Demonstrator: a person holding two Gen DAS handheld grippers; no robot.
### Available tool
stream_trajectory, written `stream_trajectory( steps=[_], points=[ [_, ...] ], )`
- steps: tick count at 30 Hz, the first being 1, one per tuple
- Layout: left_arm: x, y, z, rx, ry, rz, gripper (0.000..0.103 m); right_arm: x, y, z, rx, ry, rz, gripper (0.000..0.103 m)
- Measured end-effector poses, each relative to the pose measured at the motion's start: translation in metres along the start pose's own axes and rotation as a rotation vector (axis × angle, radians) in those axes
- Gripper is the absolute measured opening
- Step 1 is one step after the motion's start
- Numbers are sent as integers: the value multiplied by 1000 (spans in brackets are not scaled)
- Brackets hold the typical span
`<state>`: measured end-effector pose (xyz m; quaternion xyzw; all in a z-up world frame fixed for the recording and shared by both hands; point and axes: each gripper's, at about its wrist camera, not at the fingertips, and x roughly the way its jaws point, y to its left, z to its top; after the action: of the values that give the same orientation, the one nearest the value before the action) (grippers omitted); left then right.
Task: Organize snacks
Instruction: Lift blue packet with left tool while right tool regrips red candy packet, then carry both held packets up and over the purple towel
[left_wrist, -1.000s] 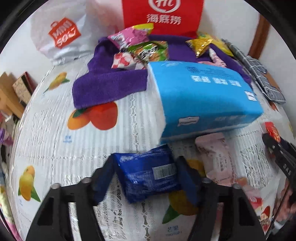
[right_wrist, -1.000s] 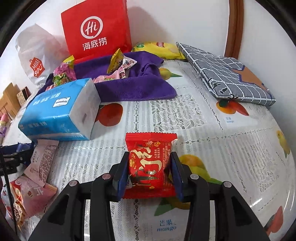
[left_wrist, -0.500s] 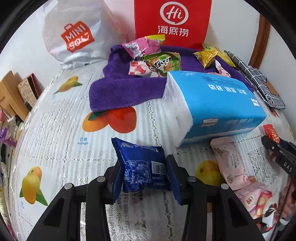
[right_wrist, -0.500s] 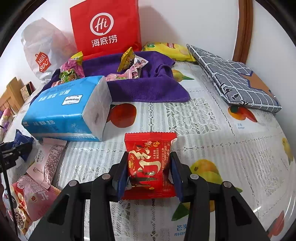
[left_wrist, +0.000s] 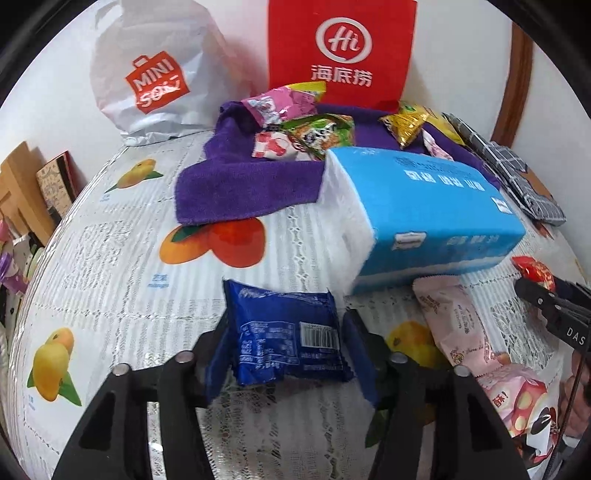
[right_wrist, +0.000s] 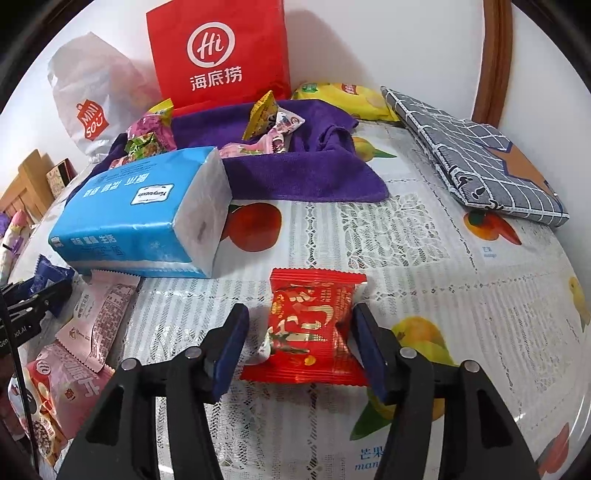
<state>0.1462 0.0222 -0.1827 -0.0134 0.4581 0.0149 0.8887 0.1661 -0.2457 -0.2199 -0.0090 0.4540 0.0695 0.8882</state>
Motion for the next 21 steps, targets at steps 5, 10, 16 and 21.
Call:
stream_trajectory(
  steps=[5,10,16,21],
  points=[
    [0,-2,0,3,0,-2,60,0,1,-1,-1,1,3,62],
    [-2,1,-1,-5,-8,3,49,-1,0,-1,6,-2,-4,58],
    [-5,3,-2,-12,-10,-9,23,-4,-9,-2,49,-16,1,49],
    [-7,8,0,-42,21,-64,16,-7,-8,-2,44,-27,-8,48]
  ],
)
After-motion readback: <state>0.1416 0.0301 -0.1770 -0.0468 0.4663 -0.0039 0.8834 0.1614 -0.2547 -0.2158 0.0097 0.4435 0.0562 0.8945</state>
